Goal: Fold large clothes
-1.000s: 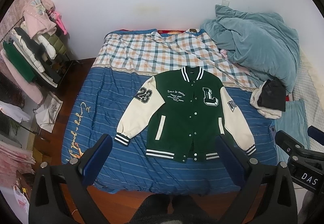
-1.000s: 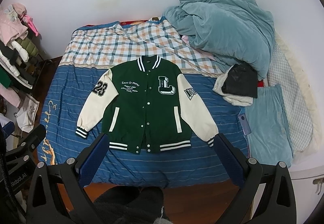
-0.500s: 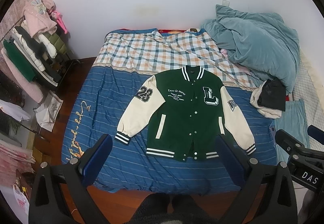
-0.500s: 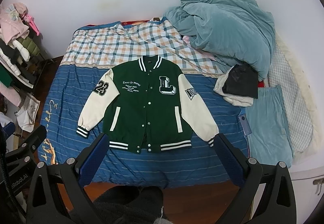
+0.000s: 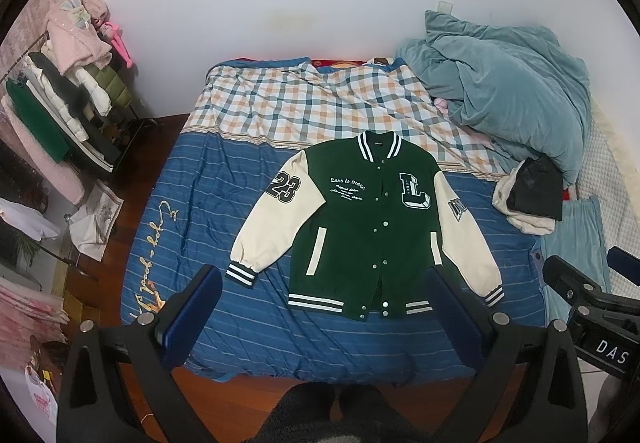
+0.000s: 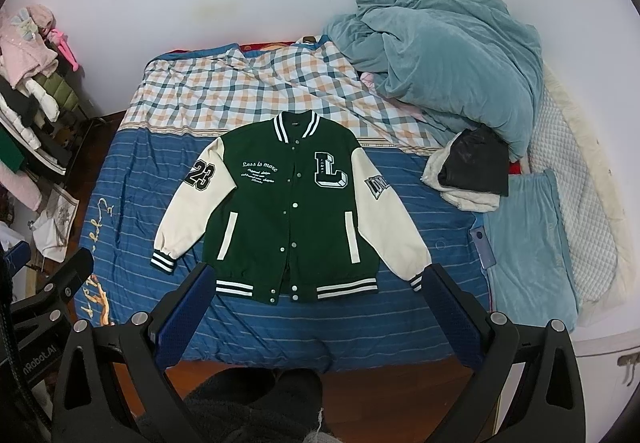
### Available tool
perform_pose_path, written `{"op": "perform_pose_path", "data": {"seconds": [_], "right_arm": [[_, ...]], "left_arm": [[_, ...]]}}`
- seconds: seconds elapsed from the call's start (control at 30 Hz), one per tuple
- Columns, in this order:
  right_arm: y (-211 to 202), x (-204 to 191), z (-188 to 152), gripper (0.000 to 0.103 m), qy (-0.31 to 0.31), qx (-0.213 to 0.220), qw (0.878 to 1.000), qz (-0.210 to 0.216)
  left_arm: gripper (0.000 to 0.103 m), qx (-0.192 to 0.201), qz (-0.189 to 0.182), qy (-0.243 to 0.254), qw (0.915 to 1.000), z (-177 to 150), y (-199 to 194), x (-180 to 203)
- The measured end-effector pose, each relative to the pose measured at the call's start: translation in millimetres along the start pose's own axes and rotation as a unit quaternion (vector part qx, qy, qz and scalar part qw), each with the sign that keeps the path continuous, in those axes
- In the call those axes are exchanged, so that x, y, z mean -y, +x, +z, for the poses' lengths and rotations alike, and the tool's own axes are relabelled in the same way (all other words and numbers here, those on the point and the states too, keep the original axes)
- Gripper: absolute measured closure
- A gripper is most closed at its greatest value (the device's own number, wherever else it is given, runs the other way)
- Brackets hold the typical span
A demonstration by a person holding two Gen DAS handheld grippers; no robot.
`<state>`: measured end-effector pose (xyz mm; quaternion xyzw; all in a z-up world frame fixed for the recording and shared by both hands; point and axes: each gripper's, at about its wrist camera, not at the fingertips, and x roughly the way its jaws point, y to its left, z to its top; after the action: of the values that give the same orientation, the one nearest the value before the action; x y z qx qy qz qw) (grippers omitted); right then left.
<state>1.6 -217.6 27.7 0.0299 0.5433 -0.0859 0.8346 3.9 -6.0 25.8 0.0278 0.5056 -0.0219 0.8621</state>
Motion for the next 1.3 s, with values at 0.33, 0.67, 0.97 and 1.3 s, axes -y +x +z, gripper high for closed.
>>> {"op": "perform_pose_path", "data": {"seconds": [0.33, 0.67, 0.97, 1.3], "right_arm": [[0.2, -0.2, -1.0, 0.000, 0.000, 0.000, 1.000, 0.000], [0.7, 0.2, 3.6, 0.000, 0.015, -0.006, 1.000, 0.001], [101.8, 83.2, -11.0, 0.007, 0.181, -0.003, 0.983, 0.000], [369.2, 251.9, -122.4, 0.040, 0.437, -0.106, 0.891, 0.065]], "left_arm": [[0.000, 0.001, 0.000, 0.000, 1.0000, -1.3, 0.4, 0.9], [0.000, 0.002, 0.004, 0.006, 1.0000, 12.4, 19.6, 2.4], [0.000, 0.032, 0.071, 0.018, 0.9968, 28.4, 153.2, 9.9], [0.000, -0.087, 0.139, 0.027, 0.9860, -2.1, 363.9, 68.0]]}}
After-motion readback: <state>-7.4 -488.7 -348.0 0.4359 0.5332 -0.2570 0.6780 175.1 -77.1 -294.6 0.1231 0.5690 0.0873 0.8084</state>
